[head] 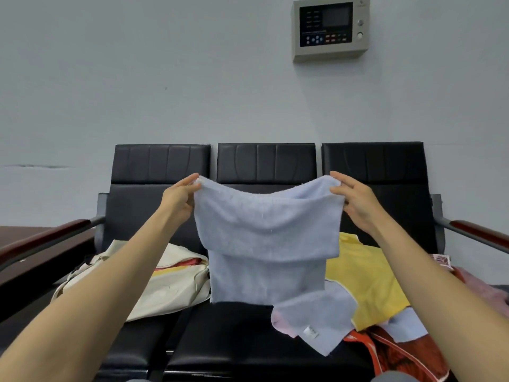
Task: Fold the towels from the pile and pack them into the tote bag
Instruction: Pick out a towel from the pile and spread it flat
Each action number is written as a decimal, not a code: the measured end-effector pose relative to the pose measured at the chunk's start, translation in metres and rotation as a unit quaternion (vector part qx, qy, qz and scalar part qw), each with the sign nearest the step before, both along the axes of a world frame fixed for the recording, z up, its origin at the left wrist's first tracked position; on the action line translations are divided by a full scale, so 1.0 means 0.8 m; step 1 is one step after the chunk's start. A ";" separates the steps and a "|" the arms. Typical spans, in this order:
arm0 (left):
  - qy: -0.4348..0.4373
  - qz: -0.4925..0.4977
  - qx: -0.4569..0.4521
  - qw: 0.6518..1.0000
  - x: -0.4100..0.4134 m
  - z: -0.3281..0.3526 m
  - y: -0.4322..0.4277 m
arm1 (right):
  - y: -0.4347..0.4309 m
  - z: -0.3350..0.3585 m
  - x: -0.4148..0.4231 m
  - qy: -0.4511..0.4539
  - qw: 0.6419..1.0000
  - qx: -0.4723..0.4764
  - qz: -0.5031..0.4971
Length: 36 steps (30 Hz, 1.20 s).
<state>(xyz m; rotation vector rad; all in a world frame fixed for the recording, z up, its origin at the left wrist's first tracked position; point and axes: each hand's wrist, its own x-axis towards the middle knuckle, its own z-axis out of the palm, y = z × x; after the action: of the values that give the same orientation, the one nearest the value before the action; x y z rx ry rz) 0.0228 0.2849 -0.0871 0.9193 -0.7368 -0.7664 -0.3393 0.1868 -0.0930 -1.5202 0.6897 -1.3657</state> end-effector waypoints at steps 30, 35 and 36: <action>-0.390 0.235 0.083 0.886 0.024 -0.005 -0.045 | -0.062 0.014 0.020 0.091 0.993 0.013 -0.079; -0.498 0.276 0.083 0.818 0.026 -0.002 -0.054 | -0.073 0.016 0.035 0.239 0.949 -0.093 -0.181; -0.532 0.273 0.095 0.796 0.028 -0.005 -0.054 | -0.072 0.014 0.038 0.249 0.943 -0.109 -0.193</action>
<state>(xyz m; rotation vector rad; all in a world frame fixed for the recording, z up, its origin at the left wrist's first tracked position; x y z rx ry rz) 0.0452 0.2414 -0.0912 1.6787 -1.2830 0.2944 -0.3087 0.1294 -0.0815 -2.0171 1.2358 -1.3782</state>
